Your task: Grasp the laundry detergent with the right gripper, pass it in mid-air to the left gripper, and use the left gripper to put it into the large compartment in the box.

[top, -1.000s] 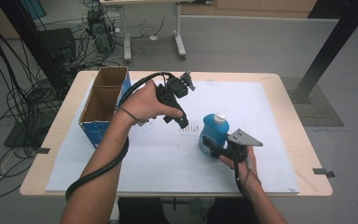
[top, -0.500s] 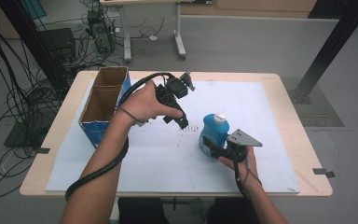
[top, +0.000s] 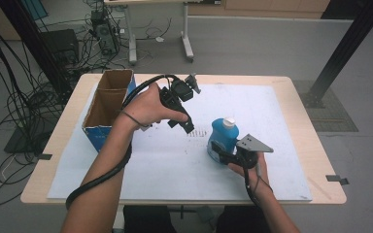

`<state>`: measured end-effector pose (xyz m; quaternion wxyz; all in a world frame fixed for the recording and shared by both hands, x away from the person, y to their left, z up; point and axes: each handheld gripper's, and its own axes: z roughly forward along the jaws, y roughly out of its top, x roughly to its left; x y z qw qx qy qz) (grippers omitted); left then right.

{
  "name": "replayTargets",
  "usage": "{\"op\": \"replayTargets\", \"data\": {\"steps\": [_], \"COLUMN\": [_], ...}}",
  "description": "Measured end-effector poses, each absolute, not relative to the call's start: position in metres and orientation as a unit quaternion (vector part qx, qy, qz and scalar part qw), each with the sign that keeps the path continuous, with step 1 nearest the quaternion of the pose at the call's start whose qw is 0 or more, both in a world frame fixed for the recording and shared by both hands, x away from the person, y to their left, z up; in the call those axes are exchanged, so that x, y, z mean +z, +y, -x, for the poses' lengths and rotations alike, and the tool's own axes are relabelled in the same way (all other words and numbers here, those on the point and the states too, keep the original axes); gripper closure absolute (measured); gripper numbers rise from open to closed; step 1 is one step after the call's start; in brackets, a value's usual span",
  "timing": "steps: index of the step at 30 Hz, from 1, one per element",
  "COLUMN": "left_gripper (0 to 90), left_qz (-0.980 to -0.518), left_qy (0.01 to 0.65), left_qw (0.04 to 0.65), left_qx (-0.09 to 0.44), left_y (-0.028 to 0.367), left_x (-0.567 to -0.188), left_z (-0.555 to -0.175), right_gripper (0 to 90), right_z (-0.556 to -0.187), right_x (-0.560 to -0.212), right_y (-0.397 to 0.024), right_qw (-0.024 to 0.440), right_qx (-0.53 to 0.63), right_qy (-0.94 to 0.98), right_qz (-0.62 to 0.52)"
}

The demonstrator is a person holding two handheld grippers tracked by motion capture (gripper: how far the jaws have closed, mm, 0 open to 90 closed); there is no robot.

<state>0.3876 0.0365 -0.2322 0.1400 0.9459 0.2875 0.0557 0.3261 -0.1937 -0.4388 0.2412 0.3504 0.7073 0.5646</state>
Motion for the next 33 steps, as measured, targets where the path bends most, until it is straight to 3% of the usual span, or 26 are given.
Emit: {"op": "replayTargets", "data": {"steps": [33], "left_gripper": [10.7], "left_qz": [-0.948], "left_qy": [0.282], "left_qw": [0.136], "left_qx": [0.052], "left_y": [0.0300], "left_x": [-0.2340], "left_z": [-0.3873], "right_gripper": [42.4], "right_z": [-0.3258], "right_x": [-0.4405], "right_y": [-0.1942], "right_qw": [0.244], "right_qx": [0.569], "right_qy": [0.705], "right_qz": [-0.345]}}
